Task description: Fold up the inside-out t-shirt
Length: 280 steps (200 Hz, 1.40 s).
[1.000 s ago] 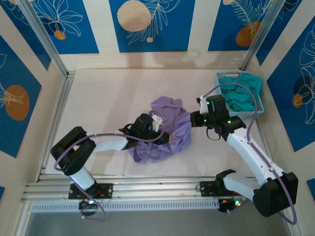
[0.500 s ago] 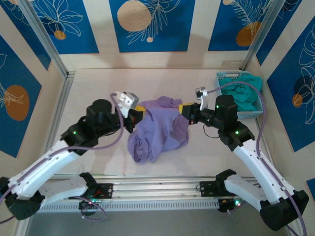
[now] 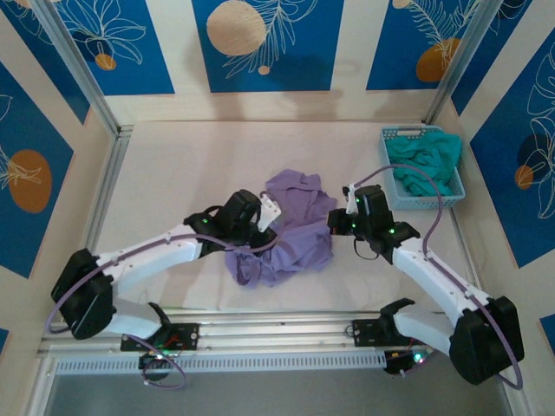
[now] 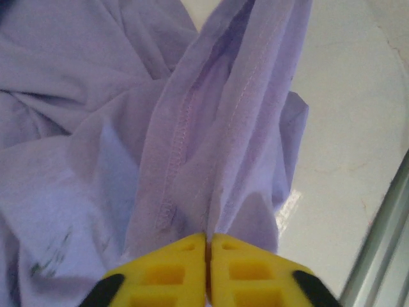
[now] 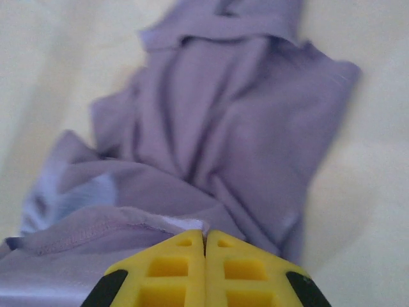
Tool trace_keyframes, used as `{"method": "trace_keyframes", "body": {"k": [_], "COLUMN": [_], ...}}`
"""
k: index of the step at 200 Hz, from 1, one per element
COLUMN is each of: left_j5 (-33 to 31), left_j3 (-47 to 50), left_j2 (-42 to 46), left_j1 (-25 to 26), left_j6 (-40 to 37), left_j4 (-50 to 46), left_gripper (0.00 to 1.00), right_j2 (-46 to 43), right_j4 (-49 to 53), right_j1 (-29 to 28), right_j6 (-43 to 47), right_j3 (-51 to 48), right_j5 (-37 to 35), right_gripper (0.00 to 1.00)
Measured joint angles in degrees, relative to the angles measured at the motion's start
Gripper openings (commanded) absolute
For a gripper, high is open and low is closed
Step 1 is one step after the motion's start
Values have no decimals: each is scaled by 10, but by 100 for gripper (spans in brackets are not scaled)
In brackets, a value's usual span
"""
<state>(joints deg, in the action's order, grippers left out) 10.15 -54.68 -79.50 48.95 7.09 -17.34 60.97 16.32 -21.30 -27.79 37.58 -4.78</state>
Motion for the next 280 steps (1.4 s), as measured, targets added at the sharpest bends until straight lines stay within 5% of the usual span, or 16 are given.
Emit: {"method": "trace_keyframes", "body": {"k": [31,151,244,280], "left_j5": [-3,43,9,10], "left_j3": [1,138,156,157], "left_j2": [-3,-30,-85,-110], "left_j1": [-5,-27,-26,-23], "left_j6": [35,349,462,481], "left_j4": [31,261,348,373], "left_gripper": [45,73,79,73], "right_j2": [16,-12,-30,-31], "right_j4": [7,13,14,18], "right_j1": [24,41,41,42], "right_j6": [4,19,28,30], "right_j3": [-6,-10,-10,-10], "right_j5": [-13,-1,7,7], "right_gripper": [0,0,0,0]}}
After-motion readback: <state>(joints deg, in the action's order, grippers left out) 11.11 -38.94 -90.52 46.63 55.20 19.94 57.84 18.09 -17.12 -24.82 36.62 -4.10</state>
